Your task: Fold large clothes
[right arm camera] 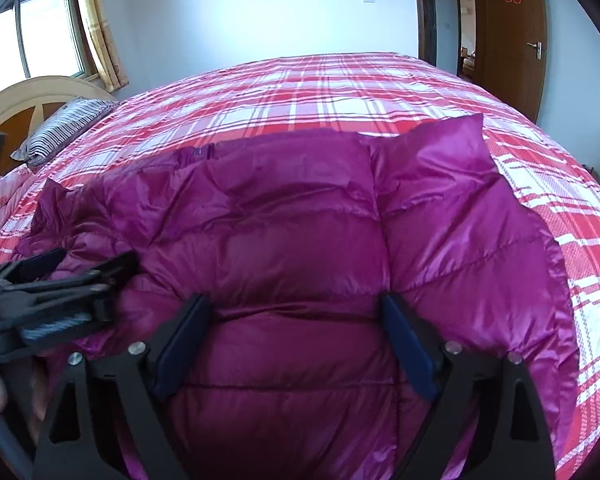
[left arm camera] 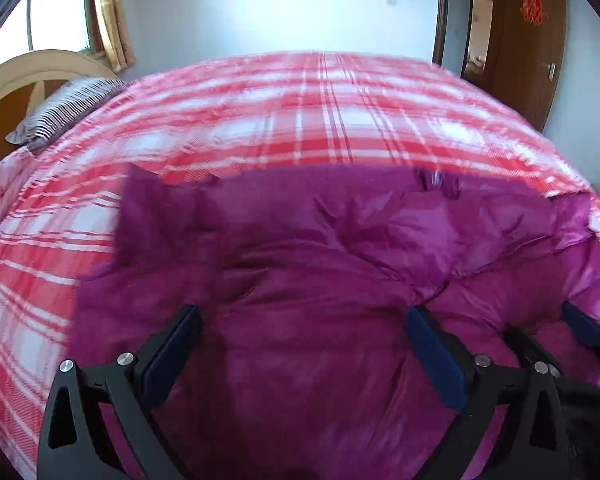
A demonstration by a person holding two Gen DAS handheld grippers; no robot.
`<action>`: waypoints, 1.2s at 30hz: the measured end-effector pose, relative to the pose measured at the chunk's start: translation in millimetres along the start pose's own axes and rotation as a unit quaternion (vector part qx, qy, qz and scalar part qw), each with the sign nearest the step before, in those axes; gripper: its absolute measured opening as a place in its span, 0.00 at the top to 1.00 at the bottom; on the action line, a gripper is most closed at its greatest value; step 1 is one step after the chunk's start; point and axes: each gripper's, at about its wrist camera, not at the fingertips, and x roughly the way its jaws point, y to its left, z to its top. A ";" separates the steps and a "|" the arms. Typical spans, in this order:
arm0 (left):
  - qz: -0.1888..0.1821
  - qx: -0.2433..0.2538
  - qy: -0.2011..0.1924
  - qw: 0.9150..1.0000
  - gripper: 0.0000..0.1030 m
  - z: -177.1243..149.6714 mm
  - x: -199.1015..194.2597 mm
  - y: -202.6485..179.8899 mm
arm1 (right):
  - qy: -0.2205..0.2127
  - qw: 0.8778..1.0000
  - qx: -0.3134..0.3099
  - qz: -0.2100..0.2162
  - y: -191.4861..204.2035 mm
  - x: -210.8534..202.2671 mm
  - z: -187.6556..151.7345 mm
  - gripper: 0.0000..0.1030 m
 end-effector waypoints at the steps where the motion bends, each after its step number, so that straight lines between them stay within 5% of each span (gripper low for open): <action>1: 0.003 -0.002 -0.015 1.000 0.01 -2.5 -11.5 7.7 | 0.000 1.000 -0.001 -0.001 0.2 0.4 0.0 0.12; 4: 0.051 0.002 -0.046 0.998 0.01 -11.4 -27.6 32.6 | -0.001 1.000 -0.004 -0.005 0.3 0.8 -0.2 0.12; 7: 0.082 -0.011 -0.022 0.996 0.01 -23.4 -12.8 56.1 | -0.001 1.000 -0.006 -0.007 2.6 1.0 -0.4 0.12; 10: 0.057 -0.051 0.000 0.997 0.01 -29.0 6.3 69.4 | -0.001 1.000 -0.008 -0.009 4.7 1.3 -1.0 0.11; 17: 0.064 -0.054 0.002 0.996 0.01 -30.7 14.0 66.0 | -0.002 1.000 -0.016 -0.015 7.8 -4.6 1.3 0.13; 23: 0.057 -0.060 0.001 0.997 0.01 -32.5 12.9 68.2 | -0.059 0.997 -0.037 0.039 38.6 -57.2 -9.0 0.14; 30: 0.054 -0.062 -0.002 0.997 0.01 -33.1 9.7 69.7 | -0.029 0.998 -0.050 0.014 46.7 -27.2 -29.3 0.11; 36: -0.013 -0.077 -0.033 0.996 0.01 -52.4 -47.2 97.7 | -0.005 0.999 -0.053 0.009 46.7 -19.0 -32.3 0.07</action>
